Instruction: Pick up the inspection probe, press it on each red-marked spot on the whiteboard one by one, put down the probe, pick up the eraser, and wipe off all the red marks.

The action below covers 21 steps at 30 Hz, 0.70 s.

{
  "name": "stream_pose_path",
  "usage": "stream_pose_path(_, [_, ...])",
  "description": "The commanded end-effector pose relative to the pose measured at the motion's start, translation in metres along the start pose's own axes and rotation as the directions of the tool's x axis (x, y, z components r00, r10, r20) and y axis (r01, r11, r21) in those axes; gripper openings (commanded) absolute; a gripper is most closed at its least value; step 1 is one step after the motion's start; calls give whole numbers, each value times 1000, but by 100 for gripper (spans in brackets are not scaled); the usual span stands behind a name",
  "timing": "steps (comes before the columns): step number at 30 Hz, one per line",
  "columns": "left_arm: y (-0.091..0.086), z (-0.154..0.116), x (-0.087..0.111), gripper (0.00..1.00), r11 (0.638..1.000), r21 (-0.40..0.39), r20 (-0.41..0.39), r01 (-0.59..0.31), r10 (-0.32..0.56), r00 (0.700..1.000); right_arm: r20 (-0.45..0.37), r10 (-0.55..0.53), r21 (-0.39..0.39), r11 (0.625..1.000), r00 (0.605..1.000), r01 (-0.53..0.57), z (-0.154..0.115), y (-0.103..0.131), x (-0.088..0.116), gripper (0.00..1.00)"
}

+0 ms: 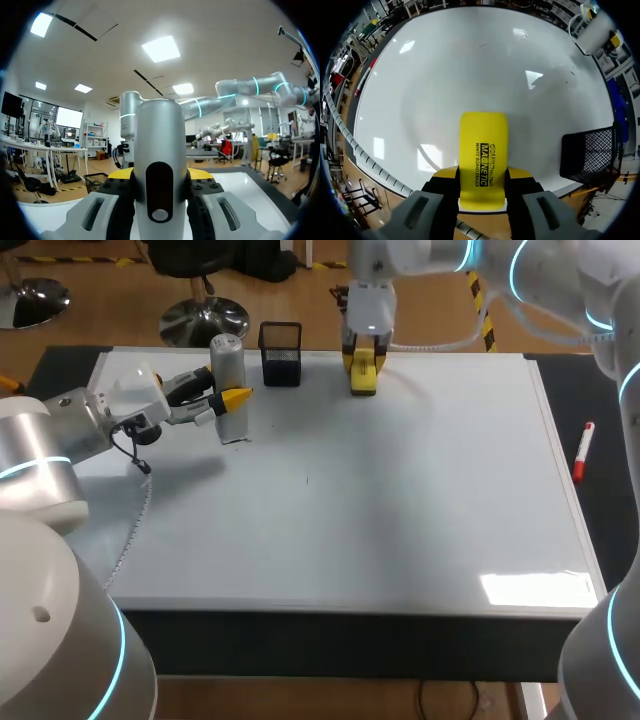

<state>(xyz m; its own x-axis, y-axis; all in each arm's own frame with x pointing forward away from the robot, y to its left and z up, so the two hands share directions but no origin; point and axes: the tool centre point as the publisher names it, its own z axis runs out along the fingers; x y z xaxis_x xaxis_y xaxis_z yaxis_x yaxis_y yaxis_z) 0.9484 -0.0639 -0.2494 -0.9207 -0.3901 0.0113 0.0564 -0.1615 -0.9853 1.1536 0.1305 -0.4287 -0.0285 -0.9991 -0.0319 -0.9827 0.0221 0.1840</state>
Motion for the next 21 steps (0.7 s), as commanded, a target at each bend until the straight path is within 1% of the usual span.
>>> stream_pose_path(1, [0,0,0,0,1000,2,0,-1,1,1000,-6,-2,11,1000,1000,2,-4,8,3,0])
stream_pose_path(7, [0,0,0,0,1000,2,0,-1,1,1000,-13,-6,10,1000,1000,6,-4,8,2,0])
stream_pose_path(12, [0,0,0,0,1000,2,0,-1,1,1000,-20,11,16,1000,1000,-11,-4,9,2,0])
stream_pose_path(13, [0,0,0,0,1000,2,0,-1,1,1000,-20,13,17,1000,1000,-13,-4,9,2,13])
stream_pose_path(14, [0,0,0,0,1000,2,0,-1,1,1000,-20,15,17,1000,1000,-14,-4,10,2,40])
stream_pose_path(15, [0,0,0,0,1000,2,0,-1,1,1000,-21,16,17,1000,1000,-15,-4,10,2,84])
stream_pose_path(16, [0,0,0,0,1000,2,0,-1,1,1000,-21,17,17,1000,1000,-17,-4,10,2,91])
stream_pose_path(17, [0,0,0,0,1000,2,0,-1,1,1000,-20,19,17,1000,1000,-19,-5,11,2,93])
stream_pose_path(18, [0,0,0,0,1000,2,0,-1,1,1000,-20,20,18,1000,1000,-20,-5,11,2,98])
stream_pose_path(19, [0,0,0,0,1000,2,0,-1,1,1000,-20,23,19,1000,1000,-22,-5,11,3,100])
stream_pose_path(21, [0,0,0,0,1000,2,0,-1,1,1000,-19,25,21,999,1000,-25,-6,12,4,100])
